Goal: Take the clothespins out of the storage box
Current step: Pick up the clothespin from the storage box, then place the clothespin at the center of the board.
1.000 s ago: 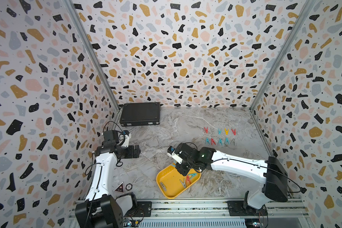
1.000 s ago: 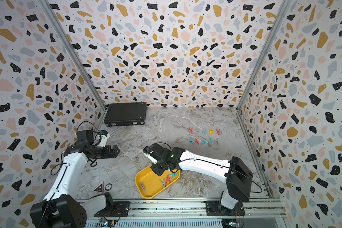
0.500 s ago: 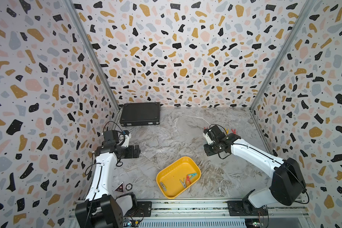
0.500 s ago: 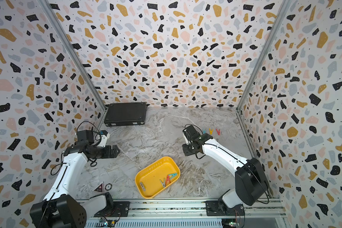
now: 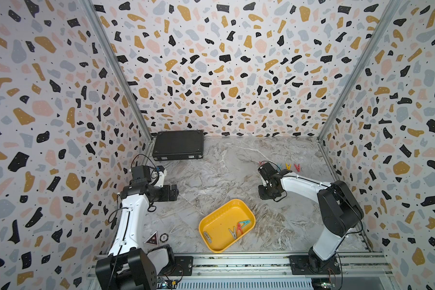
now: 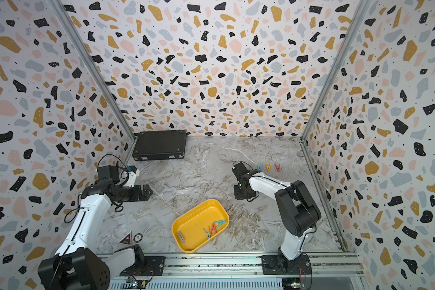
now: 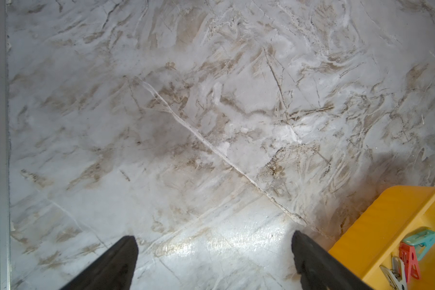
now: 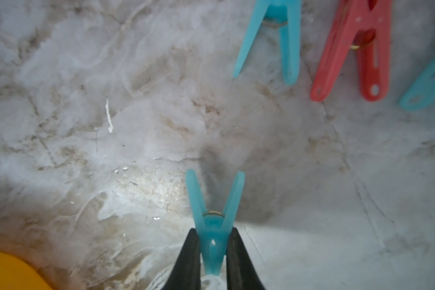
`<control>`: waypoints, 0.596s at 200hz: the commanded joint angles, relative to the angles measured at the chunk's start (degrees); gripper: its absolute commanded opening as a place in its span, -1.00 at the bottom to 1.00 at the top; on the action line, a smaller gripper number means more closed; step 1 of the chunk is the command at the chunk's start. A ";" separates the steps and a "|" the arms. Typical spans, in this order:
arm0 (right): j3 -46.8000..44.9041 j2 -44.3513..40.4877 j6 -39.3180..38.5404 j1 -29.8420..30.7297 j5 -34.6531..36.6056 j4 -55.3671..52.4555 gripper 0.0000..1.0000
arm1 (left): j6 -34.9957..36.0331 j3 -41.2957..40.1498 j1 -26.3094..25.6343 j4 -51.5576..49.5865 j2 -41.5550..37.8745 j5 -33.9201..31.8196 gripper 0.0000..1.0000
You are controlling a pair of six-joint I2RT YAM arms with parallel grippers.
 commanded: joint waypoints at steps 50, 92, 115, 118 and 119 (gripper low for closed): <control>0.41 2.20 3.12 -0.54 4.95 -1.12 -0.75 | 0.41 0.28 -0.06 0.58 -0.99 0.50 1.00; 0.74 3.19 3.10 -0.56 5.38 -1.18 -0.69 | 0.38 0.34 -0.06 0.51 -1.05 0.59 1.00; 0.81 3.23 3.42 -0.68 4.79 -1.39 -0.60 | 0.47 0.34 -0.07 0.45 -1.24 0.68 1.00; 0.67 3.08 3.46 -0.70 4.67 -1.39 -0.58 | 0.43 0.37 -0.06 0.42 -1.27 0.68 1.00; 0.65 3.01 3.47 -0.62 4.66 -1.39 -0.58 | 0.43 0.39 -0.06 0.41 -1.30 0.68 1.00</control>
